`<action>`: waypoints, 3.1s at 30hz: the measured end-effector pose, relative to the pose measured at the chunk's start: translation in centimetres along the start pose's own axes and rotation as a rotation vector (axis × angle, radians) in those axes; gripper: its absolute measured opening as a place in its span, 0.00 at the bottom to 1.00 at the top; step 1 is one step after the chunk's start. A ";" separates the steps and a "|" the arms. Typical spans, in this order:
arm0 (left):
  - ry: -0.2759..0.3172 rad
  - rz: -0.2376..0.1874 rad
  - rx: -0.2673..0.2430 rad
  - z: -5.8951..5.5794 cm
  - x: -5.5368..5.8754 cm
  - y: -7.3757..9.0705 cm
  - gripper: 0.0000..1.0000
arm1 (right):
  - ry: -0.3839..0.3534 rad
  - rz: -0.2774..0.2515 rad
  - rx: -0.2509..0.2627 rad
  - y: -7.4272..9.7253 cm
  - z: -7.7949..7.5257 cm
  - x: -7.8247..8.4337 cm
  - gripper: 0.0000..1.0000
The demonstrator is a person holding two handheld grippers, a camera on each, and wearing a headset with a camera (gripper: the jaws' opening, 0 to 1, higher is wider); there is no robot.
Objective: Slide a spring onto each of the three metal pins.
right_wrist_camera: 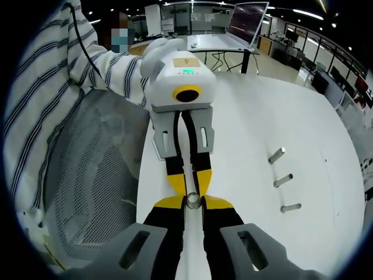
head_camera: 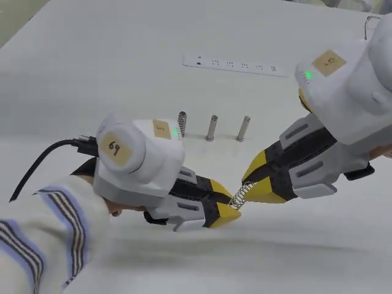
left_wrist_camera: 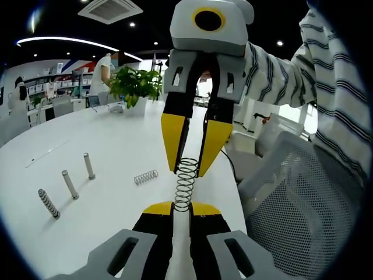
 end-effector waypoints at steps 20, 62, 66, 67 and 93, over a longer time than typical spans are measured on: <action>0.000 -0.032 -0.023 0.3 -0.8 0.4 0.01 | 0.039 0.025 0.007 -0.6 0.0 -0.5 0.09; 0.048 -0.027 -0.087 1.4 -0.3 1.7 0.02 | 0.009 0.081 -0.012 -2.5 -1.5 -0.5 0.09; 0.065 -0.029 -0.096 1.6 -0.1 2.2 0.03 | 0.015 0.095 0.000 -2.5 -1.7 -0.4 0.09; 0.065 -0.028 -0.095 1.5 0.0 2.3 0.03 | 0.012 0.096 0.002 -2.4 -1.8 -0.4 0.09; 0.168 0.018 -0.248 3.3 2.9 5.2 0.75 | 0.001 0.146 0.012 -2.0 -2.6 0.4 0.09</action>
Point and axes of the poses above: the centre of the closed fingertips' face, and the gripper's own axes: y roughly backward along the fingers, z roughly to its left, x roughly out of its underside, the point moved 3 cm from there along y, roughly backward along the fingers, and after that the axes turned 2 degrees about z, right-handed, at the moved point
